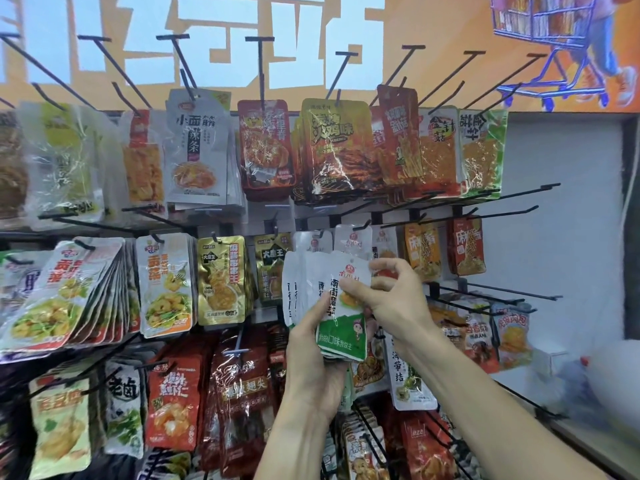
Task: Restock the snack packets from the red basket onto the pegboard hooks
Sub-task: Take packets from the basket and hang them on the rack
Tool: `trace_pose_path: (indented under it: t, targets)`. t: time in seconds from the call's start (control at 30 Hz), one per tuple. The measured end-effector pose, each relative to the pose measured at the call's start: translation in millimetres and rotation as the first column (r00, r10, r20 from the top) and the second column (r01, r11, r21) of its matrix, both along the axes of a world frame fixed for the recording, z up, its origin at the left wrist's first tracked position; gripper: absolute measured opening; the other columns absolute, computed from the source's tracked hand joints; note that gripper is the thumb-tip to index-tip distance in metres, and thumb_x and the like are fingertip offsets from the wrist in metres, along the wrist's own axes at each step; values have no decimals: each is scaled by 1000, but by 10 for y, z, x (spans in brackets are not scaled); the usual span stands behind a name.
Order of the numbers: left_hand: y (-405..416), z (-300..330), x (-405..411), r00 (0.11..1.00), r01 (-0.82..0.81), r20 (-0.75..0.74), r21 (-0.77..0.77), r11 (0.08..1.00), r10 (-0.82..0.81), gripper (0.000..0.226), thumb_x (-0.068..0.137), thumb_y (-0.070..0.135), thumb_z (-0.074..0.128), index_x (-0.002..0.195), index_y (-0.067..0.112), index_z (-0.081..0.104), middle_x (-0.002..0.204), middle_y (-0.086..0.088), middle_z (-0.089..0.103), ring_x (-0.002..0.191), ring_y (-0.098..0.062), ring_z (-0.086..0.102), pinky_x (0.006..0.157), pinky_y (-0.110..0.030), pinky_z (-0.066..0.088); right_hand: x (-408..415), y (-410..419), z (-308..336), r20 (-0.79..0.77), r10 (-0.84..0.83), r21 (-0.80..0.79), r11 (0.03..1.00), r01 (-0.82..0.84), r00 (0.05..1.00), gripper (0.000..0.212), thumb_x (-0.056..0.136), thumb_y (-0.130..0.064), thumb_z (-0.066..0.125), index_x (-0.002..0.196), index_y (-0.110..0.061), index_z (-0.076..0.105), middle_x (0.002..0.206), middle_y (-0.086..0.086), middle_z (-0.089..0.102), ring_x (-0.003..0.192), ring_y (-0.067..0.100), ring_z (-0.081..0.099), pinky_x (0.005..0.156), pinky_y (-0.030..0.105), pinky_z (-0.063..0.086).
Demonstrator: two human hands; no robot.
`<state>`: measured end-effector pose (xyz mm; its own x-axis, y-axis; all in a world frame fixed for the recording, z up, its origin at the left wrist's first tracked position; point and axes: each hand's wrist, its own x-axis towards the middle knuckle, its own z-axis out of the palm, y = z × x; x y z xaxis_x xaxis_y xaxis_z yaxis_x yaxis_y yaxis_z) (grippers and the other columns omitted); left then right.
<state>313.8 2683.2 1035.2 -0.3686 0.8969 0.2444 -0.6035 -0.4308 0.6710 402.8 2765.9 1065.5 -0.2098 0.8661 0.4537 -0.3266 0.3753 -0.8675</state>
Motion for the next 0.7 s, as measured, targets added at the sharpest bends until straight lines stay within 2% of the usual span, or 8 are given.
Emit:
trace_pose_path:
  t: [0.03, 0.1, 0.17, 0.3, 0.4, 0.47, 0.57, 0.7]
  targets:
    - [8, -1, 3, 1000, -11, 4, -10, 1000, 12, 26, 94, 22, 66, 98, 5, 85, 112, -22, 77, 87, -29, 76, 88, -44, 60, -17, 30, -16, -6, -11, 16, 1000, 11, 1000, 59, 73, -14, 93, 118, -15, 54, 98, 14, 75, 81, 26, 78, 49, 29, 54]
    - [27, 4, 4, 999, -40, 16, -39, 998, 40, 27, 97, 20, 64, 101, 2, 83, 111, -23, 77, 84, -29, 75, 78, -42, 59, -38, 80, -21, -21, -42, 57, 997, 43, 999, 55, 73, -12, 93, 114, -17, 57, 101, 12, 76, 87, 26, 78, 65, 38, 63]
    - [45, 14, -2, 998, -57, 29, -58, 997, 58, 30, 95, 20, 66, 109, -2, 79, 111, -23, 76, 83, -31, 73, 76, -42, 56, -53, 122, -19, -35, -85, 104, 991, 88, 996, 50, 74, -10, 92, 112, -18, 61, 105, 9, 76, 92, 24, 77, 79, 44, 65]
    - [38, 50, 2, 997, -74, 32, -40, 996, 75, 29, 95, 18, 66, 114, -1, 77, 114, -23, 77, 91, -35, 74, 81, -47, 58, -70, 231, -22, -55, -164, 152, 974, 171, 985, 42, 79, -15, 90, 114, -21, 68, 116, 4, 72, 101, 22, 75, 89, 45, 62]
    - [17, 47, -9, 993, -116, 13, -33, 993, 116, 26, 94, 18, 67, 108, 0, 80, 110, -22, 78, 84, -31, 76, 76, -42, 59, -6, 293, 74, -73, -215, 203, 953, 225, 974, 42, 83, -17, 87, 120, -23, 70, 121, -6, 71, 114, 19, 68, 101, 46, 57]
    - [2, 46, -31, 989, -151, 7, -21, 988, 151, 23, 97, 16, 65, 103, 1, 82, 106, -20, 79, 79, -27, 76, 78, -43, 58, 67, 333, 195, -79, -246, 234, 937, 258, 966, 44, 86, -14, 84, 127, -22, 69, 123, -12, 67, 117, 14, 62, 108, 39, 51]
    - [-25, 62, -44, 984, -179, 19, -11, 984, 179, 29, 99, 12, 63, 81, 8, 86, 98, -18, 80, 73, -26, 77, 87, -49, 60, 102, 384, 324, -51, -261, 262, 928, 265, 964, 47, 87, -15, 83, 132, -20, 69, 127, -11, 67, 118, 13, 60, 108, 36, 50]
    - [-59, 93, -30, 984, -175, 26, -7, 984, 176, 33, 99, 10, 63, 75, 10, 86, 95, -17, 80, 77, -28, 77, 87, -51, 62, 55, 437, 378, 10, -291, 254, 926, 279, 957, 48, 86, -16, 84, 131, -24, 69, 125, -11, 68, 116, 17, 65, 101, 47, 56]
